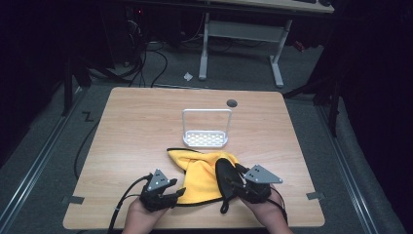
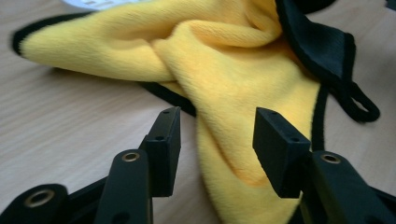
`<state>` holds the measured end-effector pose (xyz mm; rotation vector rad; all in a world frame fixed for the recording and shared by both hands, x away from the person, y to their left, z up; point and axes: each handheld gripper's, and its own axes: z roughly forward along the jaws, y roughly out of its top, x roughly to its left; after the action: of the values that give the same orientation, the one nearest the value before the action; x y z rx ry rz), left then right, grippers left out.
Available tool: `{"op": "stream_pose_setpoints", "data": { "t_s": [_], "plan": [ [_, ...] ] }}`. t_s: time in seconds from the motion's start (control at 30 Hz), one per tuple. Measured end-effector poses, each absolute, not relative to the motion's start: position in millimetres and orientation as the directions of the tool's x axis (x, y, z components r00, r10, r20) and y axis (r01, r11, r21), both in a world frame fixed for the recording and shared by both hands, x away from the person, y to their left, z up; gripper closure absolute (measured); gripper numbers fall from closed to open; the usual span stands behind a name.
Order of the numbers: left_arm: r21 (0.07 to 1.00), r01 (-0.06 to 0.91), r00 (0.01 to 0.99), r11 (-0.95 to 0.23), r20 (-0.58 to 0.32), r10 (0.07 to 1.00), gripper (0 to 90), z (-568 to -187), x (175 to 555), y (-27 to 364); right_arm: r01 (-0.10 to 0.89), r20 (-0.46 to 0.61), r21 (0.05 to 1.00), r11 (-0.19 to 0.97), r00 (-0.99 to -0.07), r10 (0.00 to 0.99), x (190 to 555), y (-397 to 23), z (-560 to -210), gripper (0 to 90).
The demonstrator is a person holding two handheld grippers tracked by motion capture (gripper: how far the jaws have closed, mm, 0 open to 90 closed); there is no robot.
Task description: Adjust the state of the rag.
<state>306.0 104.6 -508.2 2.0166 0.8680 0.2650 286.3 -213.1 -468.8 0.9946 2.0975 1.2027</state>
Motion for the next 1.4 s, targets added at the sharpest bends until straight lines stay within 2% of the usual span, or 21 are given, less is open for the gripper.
{"op": "stream_pose_setpoints", "data": {
  "t_s": [0.1,0.2,0.27,0.37,0.5,0.6,0.67,0.73,0.83,0.9,1.07,1.17,1.23,1.27,1.37,1.4],
  "plan": [
    [0.810,0.499,0.696,-0.309,-0.162,0.700,52.7,-511,315,116,0.324,-0.104,0.874,0.362,-0.604,0.790,283,-205,-471,45.3],
    [0.798,0.514,0.662,-0.315,-0.135,0.737,60.5,-518,324,119,0.304,-0.120,0.878,0.370,-0.608,0.784,278,-200,-468,44.6],
    [0.791,0.523,0.661,-0.318,-0.141,0.737,61.6,-522,328,114,0.279,-0.140,0.883,0.377,-0.611,0.779,273,-198,-465,44.8],
    [0.784,0.514,0.677,-0.349,-0.120,0.726,60.9,-525,331,100,0.258,-0.160,0.884,0.389,-0.615,0.772,268,-194,-465,50.1],
    [0.775,0.483,0.713,-0.406,-0.080,0.696,58.7,-528,335,79,0.327,-0.133,0.851,0.411,-0.623,0.771,276,-192,-483,52.6],
    [0.775,0.465,0.732,-0.428,-0.064,0.678,57.0,-527,333,71,0.413,-0.104,0.802,0.432,-0.616,0.781,288,-191,-501,49.8],
    [0.771,0.456,0.739,-0.445,-0.049,0.671,56.0,-528,331,66,0.447,-0.122,0.761,0.470,-0.613,0.781,294,-188,-513,49.3],
    [0.772,0.447,0.743,-0.452,-0.040,0.668,55.3,-528,330,64,0.468,-0.169,0.719,0.514,-0.599,0.783,298,-184,-521,55.0],
    [0.783,0.447,0.735,-0.433,-0.045,0.677,55.4,-524,331,70,0.477,-0.209,0.693,0.541,-0.586,0.783,300,-185,-524,80.6],
    [0.787,0.446,0.732,-0.426,-0.046,0.680,58.1,-523,332,71,0.453,-0.225,0.722,0.524,-0.562,0.796,297,-192,-516,83.4],
    [0.788,0.450,0.723,-0.420,-0.046,0.690,63.0,-524,338,75,0.425,-0.211,0.790,0.442,-0.488,0.847,290,-218,-495,82.9],
    [0.788,0.454,0.721,-0.415,-0.051,0.691,65.1,-523,344,73,0.472,-0.176,0.805,0.360,-0.389,0.904,290,-256,-491,80.4],
    [0.792,0.453,0.722,-0.409,-0.058,0.689,66.3,-522,348,70,0.532,-0.162,0.785,0.317,-0.318,0.934,292,-282,-499,74.7],
    [0.793,0.452,0.726,-0.409,-0.060,0.686,67.4,-522,350,68,0.584,-0.160,0.760,0.284,-0.255,0.954,293,-302,-507,64.5],
    [0.793,0.439,0.738,-0.421,-0.051,0.673,69.6,-522,353,60,0.588,-0.159,0.770,0.250,-0.203,0.966,289,-313,-506,60.7],
    [0.791,0.439,0.741,-0.426,-0.051,0.670,73.5,-523,354,57,0.548,-0.209,0.792,0.268,-0.169,0.963,281,-313,-499,62.5]
  ]
}}
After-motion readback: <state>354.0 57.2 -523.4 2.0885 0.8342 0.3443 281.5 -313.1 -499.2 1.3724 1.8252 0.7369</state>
